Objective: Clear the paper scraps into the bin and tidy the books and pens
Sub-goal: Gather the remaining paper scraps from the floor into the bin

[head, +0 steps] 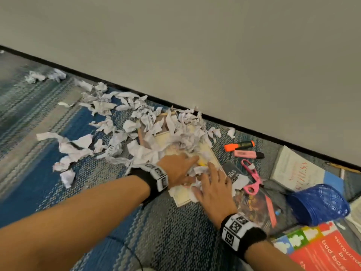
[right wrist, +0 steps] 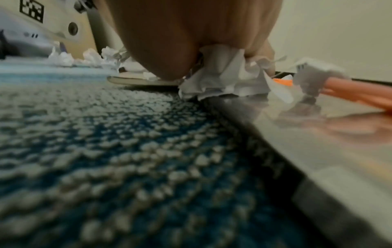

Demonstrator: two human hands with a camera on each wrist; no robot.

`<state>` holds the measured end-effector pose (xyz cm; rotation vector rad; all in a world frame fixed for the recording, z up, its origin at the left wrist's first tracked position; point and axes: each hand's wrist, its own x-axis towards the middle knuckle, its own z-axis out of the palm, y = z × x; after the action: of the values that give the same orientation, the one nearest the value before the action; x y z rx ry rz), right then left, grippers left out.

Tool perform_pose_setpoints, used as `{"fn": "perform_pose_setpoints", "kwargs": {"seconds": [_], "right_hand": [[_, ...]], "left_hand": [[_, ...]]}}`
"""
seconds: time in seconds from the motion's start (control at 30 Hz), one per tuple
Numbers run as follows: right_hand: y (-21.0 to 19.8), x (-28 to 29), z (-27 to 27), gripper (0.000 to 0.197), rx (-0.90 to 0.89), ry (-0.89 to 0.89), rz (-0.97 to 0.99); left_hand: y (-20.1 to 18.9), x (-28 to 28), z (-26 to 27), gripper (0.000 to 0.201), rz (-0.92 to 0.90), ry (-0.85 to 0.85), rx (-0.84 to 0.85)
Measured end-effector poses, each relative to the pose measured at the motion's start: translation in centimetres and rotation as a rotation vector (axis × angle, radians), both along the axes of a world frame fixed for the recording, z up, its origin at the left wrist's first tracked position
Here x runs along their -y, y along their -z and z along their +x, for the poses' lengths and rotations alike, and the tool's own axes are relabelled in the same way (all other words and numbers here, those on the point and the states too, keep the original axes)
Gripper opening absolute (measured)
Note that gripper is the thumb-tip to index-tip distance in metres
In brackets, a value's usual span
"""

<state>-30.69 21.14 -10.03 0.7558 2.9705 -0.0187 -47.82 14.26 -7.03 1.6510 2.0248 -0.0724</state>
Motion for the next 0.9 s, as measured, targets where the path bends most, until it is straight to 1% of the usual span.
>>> {"fn": "perform_pose_setpoints", "kwargs": {"seconds": [0.07,0.1,0.17,0.23,0.27,0.37,0.43,0.47,0.5,0.57,0.63,0.7,0.77,0.87,0.9], "right_hand": [[-0.1,-0.2,0.1,0.035,0.025,-0.019,0.015],[-0.1,-0.3,0.0,0.033,0.051,-0.019,0.003],[0.3,-0.7,-0.1,0.037,0.139,-0.052,-0.039],[0.5,-1.3,-0.1,0.039,0.196,-0.129,-0.014],[0.1,-1.7,-0.2,0.038,0.189,-0.142,0.015],[-2.7,-2.6,0.4,0.033,0.119,-0.088,0.049],[-4.8,-3.7,1.7,0.034,0.070,-0.005,0.009],[-5.9,-4.4,2.7,0.036,0.008,0.060,-0.026],[-7.0,-5.0,4.0,0.035,-0.059,0.133,-0.074],[-10.0,-5.9,7.1,0.027,-0.194,0.286,-0.208],[-13.1,-6.6,11.3,0.020,-0.327,0.422,-0.243],[-16.5,-6.9,16.1,0.019,-0.396,0.505,-0.220],[-20.1,-6.7,21.4,0.017,-0.404,0.573,-0.182],[-25.4,-5.2,29.0,0.017,-0.378,0.679,-0.069],[-26.8,-4.5,31.1,0.017,-0.395,0.714,-0.033]], "left_hand": [[0.2,-0.5,0.5,0.051,0.045,0.018,-0.061],[0.2,-0.6,0.6,0.045,0.066,0.040,-0.093],[0.3,-0.6,0.8,0.038,0.083,0.089,-0.126],[0.4,-0.6,1.0,0.033,0.093,0.109,-0.135],[0.3,-0.7,1.1,0.031,0.105,0.117,-0.139],[-0.8,-1.9,1.5,0.025,0.178,0.157,-0.139],[-2.3,-3.4,2.3,0.023,0.274,0.168,-0.131],[-3.3,-4.4,2.9,0.024,0.317,0.172,-0.110],[-4.3,-5.6,3.6,0.026,0.355,0.190,-0.081],[-6.4,-8.5,5.5,0.031,0.422,0.268,-0.001],[-8.7,-11.8,8.5,0.031,0.475,0.390,0.051],[-11.5,-14.5,12.2,0.031,0.521,0.517,0.052],[-14.8,-16.3,16.6,0.031,0.577,0.643,0.061],[-19.8,-16.9,23.9,0.040,0.631,0.835,0.118],[-21.3,-16.7,26.4,0.037,0.652,0.882,0.131]]}}
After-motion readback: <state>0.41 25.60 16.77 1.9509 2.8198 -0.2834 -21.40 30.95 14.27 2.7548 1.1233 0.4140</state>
